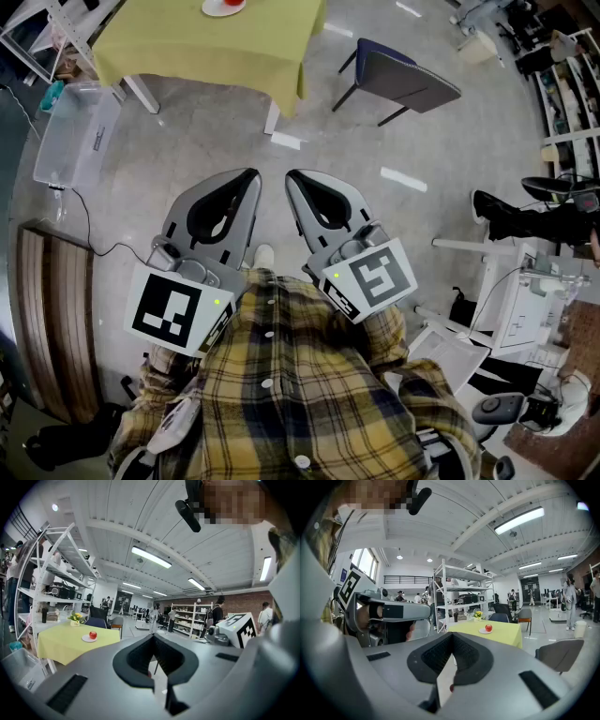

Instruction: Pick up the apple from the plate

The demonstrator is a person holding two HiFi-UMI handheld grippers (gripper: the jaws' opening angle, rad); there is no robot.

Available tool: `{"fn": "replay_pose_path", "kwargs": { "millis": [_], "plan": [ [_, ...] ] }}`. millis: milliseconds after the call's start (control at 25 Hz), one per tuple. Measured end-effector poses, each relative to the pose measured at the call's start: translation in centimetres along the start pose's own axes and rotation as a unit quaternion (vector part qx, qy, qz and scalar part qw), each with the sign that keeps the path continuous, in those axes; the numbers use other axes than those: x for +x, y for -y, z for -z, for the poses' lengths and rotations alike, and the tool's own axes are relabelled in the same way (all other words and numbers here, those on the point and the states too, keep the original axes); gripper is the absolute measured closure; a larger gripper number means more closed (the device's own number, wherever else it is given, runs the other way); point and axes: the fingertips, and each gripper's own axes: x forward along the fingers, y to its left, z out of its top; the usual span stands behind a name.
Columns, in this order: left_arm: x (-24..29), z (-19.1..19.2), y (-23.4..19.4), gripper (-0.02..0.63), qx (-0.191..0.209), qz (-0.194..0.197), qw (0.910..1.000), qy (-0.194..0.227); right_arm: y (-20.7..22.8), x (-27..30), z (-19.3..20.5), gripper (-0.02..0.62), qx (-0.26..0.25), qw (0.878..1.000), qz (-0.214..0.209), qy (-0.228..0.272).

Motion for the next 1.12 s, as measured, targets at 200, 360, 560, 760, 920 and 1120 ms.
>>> {"fn": "replay_pose_path", "kwargs": {
  "millis": [200, 360, 560, 760, 920, 1120],
  "plan": [
    [0.7, -0.3, 1.4, 0.601, 0.004, -0.005, 1.0000, 0.006, 1.0, -1.4, -0.1, 0.598, 0.003, 1.000, -0.002, 0.008],
    [0.8, -0.1, 2.0, 0.601, 0.008, -0.018, 0.9998, 0.005, 1.6, -2.3, -0.1, 0.598, 0.005, 1.000, -0.008, 0.014],
    [0.6, 0.1, 1.7, 0.601, 0.008, -0.030, 0.9995, 0.003, 1.7, -2.2, 0.2, 0.598, 0.012, 1.000, -0.012, 0.014],
    [1.0, 0.3, -1.0, 0.601, 0.005, -0.035, 0.9994, 0.003, 1.5, 0.5, 0.5, 0.598, 0.014, 1.000, -0.018, 0.009],
    [2.4, -0.1, -3.9, 0.601, 0.000, -0.032, 0.9995, 0.004, 2.0, 3.6, 0.5, 0.598, 0.018, 1.000, -0.013, 0.001],
    [4.0, -1.5, -10.1, 0.601, 0.004, -0.028, 0.9996, 0.005, 2.9, 9.6, -1.0, 0.598, 0.021, 1.000, -0.008, -0.001]
  ]
}}
